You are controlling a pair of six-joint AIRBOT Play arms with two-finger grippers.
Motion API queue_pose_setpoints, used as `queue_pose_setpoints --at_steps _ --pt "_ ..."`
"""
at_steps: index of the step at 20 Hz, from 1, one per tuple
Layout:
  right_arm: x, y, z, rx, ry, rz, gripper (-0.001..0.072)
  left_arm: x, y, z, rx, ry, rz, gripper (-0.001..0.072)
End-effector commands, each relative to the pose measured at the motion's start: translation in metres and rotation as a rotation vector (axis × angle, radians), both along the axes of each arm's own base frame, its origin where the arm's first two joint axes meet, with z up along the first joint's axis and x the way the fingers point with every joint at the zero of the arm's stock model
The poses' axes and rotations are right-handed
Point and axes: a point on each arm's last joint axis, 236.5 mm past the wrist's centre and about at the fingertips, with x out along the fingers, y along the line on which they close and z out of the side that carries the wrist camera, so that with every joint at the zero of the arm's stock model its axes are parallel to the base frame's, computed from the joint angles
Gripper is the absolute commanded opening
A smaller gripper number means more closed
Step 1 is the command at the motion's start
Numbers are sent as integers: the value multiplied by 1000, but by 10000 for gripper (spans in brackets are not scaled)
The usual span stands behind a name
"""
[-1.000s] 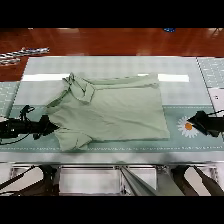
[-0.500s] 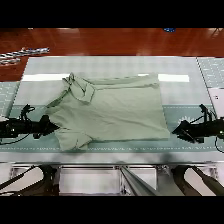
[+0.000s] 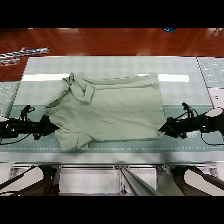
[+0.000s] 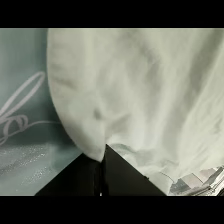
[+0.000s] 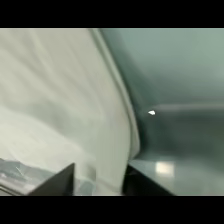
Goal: Fold the shirts.
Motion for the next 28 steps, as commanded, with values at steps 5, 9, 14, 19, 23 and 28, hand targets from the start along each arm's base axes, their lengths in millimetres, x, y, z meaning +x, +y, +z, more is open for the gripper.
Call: queue_pose_setpoints --at_steps 5,9,14,19,23,28 --pt "92 32 103 88 -401 118 22 77 1 91 -98 -281 51 19" --pt "138 3 235 -117 -718 153 22 144 5 260 -119 -746 69 19" --pt "137 -2 434 -291 -1189 126 22 120 -13 477 125 -1305 -34 18" --pt "71 6 566 -429 -1544 84 22 38 -48 586 457 -1606 -116 18" --pt "11 -6 590 -582 -1610 10 22 -19 -32 593 811 -1566 -9 18" --pt "-41 -21 563 -694 -1482 -15 22 -73 -26 595 963 -1577 13 18"
